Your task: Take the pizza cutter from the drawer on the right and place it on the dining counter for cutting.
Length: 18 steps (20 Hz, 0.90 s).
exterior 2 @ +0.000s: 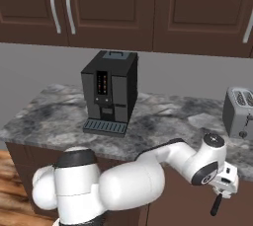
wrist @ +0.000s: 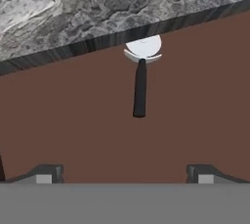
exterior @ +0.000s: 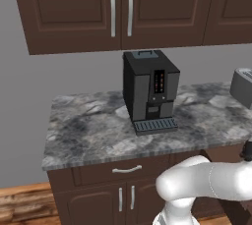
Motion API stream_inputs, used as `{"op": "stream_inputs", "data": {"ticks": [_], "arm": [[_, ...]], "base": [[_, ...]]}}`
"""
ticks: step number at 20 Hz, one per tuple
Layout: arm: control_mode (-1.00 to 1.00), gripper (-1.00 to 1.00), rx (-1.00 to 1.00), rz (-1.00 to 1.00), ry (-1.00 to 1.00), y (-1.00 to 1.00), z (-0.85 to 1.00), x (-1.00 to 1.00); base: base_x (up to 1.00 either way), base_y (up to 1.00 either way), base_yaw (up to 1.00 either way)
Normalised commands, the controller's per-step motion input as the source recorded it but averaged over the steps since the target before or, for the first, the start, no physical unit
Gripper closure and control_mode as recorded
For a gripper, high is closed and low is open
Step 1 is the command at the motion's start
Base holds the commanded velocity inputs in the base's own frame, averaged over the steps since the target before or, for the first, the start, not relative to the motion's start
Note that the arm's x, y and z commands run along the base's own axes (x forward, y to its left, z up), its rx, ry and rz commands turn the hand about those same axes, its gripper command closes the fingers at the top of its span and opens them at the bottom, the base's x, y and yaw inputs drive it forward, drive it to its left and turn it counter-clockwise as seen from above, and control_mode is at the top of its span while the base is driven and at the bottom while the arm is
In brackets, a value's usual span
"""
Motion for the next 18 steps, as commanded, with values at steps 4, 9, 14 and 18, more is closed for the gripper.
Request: {"op": "stream_inputs", "data": {"ticks": [4,9,14,18], "arm": [[-1.00,-1.00,-0.02,0.10,0.00,-0.14,-0.48,0.24],[-1.00,-1.00,0.00,0.12,0.00,-0.26,-0.40,0.22],[-1.00,-1.00,0.00,0.12,0.00,-0.20,-0.34,0.06],[-1.00,-1.00,0.00,0.07,0.00,-0.10,-0.23,0.00]], "base": [[0.00,0.00,0.00],[0.00,0.00,0.00],[0.00,0.00,0.00],[0.00,0.00,0.00]]}}
